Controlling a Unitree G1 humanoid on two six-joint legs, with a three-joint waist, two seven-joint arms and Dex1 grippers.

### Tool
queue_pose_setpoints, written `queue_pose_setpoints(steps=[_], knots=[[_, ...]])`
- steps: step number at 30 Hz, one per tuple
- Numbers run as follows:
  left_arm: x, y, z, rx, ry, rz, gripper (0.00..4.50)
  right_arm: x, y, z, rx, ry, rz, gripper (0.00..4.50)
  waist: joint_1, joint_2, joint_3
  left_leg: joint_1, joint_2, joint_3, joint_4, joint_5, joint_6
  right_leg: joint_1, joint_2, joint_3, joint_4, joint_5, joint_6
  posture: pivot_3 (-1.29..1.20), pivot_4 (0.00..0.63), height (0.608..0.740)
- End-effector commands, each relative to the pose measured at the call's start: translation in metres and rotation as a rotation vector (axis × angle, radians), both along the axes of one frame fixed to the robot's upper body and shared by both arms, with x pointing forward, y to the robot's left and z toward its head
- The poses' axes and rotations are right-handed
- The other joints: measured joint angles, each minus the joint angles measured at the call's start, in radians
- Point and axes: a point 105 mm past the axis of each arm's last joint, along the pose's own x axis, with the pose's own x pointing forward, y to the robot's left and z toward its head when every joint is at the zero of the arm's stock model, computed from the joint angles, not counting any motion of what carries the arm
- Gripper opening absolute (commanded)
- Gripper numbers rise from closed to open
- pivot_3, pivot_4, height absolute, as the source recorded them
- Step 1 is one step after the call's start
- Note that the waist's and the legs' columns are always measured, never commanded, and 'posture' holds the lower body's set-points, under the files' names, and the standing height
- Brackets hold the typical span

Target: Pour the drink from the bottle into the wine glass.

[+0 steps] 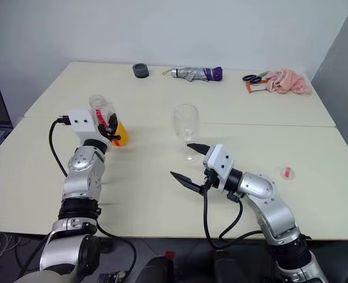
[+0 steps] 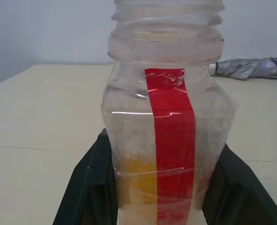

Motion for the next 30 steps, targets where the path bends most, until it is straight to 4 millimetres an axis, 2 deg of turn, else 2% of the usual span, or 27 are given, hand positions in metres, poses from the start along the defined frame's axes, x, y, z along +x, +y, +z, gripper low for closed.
queue_pose_setpoints(steps=[1, 3, 6, 15, 22, 30], knots=[[-0.009, -0.032, 0.038, 0.095, -0.085, -0.208, 1.74, -0.006, -0.01, 0.02, 0.042, -0.049, -0.021, 4.5, 0.0, 0.0, 0.0, 0.0, 0.0, 0.0, 0.0, 0.0, 0.0, 0.0, 0.0, 0.0, 0.0, 0.0, 0.0, 0.0, 0.15, 0.74], [-0.011, -0.042, 0.045, 0.129, -0.079, -0.278, 1.72, -0.007, -0.014, 0.022, 0.046, -0.042, -0.037, 4.5, 0.0, 0.0, 0.0, 0.0, 0.0, 0.0, 0.0, 0.0, 0.0, 0.0, 0.0, 0.0, 0.0, 0.0, 0.0, 0.0, 0.15, 0.74], [-0.012, -0.056, 0.061, 0.269, -0.116, -0.344, 1.71, -0.009, -0.021, 0.022, 0.044, -0.029, -0.062, 4.5, 0.0, 0.0, 0.0, 0.0, 0.0, 0.0, 0.0, 0.0, 0.0, 0.0, 0.0, 0.0, 0.0, 0.0, 0.0, 0.0, 0.15, 0.74], [-0.009, -0.091, 0.101, 0.673, -0.321, -0.416, 1.71, 0.002, -0.035, 0.03, 0.054, -0.024, -0.168, 4.5, 0.0, 0.0, 0.0, 0.0, -0.003, 0.001, 0.0, 0.0, 0.0, 0.0, 0.001, 0.001, 0.0, 0.0, 0.0, 0.0, 0.15, 0.74], [-0.005, -0.105, 0.107, 0.857, -0.412, -0.452, 1.71, 0.008, -0.032, 0.033, 0.084, -0.017, -0.203, 4.5, -0.002, 0.0, 0.0, 0.0, -0.003, 0.002, 0.0, 0.0, 0.0, -0.001, 0.001, 0.001, 0.0, 0.0, 0.0, 0.0, 0.15, 0.74], [-0.003, -0.107, 0.109, 1.039, -0.494, -0.453, 1.69, 0.013, -0.031, 0.034, 0.09, -0.026, -0.242, 4.5, -0.002, 0.0, 0.0, -0.001, -0.003, 0.002, 0.0, 0.0, 0.0, -0.001, 0.002, 0.001, 0.0, 0.0, 0.0, 0.0, 0.15, 0.74]])
